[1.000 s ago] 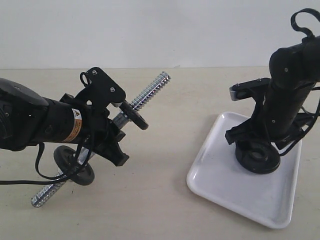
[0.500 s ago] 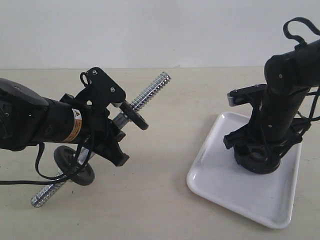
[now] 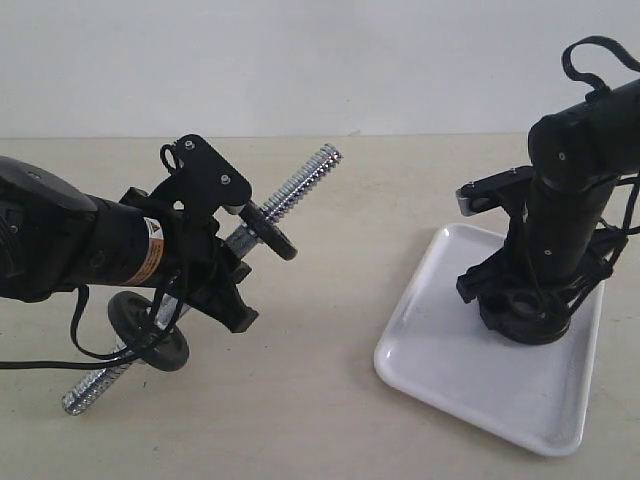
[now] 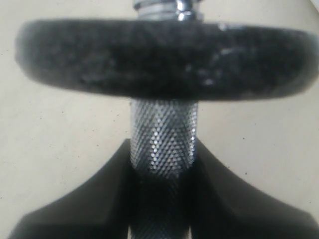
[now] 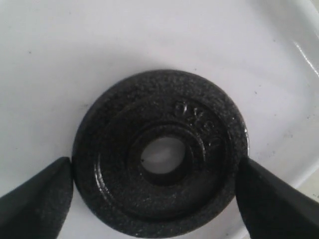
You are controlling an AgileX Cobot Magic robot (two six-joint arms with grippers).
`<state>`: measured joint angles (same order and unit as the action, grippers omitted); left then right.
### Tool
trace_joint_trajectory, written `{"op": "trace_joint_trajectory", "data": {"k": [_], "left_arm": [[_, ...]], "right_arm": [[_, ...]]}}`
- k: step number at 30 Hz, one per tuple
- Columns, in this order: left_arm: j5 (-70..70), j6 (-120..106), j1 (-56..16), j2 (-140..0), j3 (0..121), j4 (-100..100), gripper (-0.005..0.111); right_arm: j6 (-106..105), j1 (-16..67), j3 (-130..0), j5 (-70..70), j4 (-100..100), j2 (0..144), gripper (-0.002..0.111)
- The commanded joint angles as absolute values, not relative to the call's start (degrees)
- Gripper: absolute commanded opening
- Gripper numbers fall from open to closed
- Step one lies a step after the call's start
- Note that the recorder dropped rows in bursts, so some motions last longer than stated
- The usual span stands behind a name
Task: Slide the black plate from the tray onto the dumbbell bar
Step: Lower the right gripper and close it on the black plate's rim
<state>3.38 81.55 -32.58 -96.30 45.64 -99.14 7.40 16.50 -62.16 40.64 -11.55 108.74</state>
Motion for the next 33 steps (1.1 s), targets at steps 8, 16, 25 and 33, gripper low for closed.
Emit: {"op": "trace_joint_trajectory", "data": {"k": [8, 16, 25, 33], "left_arm": [[5.4, 81.4, -32.6, -92.7, 48.2, -99.9, 0.004], [5.4, 81.4, -32.6, -92.7, 48.2, -99.9, 0.004], [5.4, 81.4, -32.6, -92.7, 48.2, -99.9, 0.004], [5.4, 81.4, -32.6, -92.7, 48.2, -99.9, 0.004]], "right_arm": [[8.3, 16.4, -62.4, 40.9, -15.9, 108.8, 0.078], [11.1, 16.4, -62.4, 39.7, -16.4, 108.8, 0.103], [12.1, 16.4, -62.4, 37.7, -17.1, 108.8, 0.102], [12.1, 16.4, -62.4, 40.3, -18.4, 113.4, 0.102]]}}
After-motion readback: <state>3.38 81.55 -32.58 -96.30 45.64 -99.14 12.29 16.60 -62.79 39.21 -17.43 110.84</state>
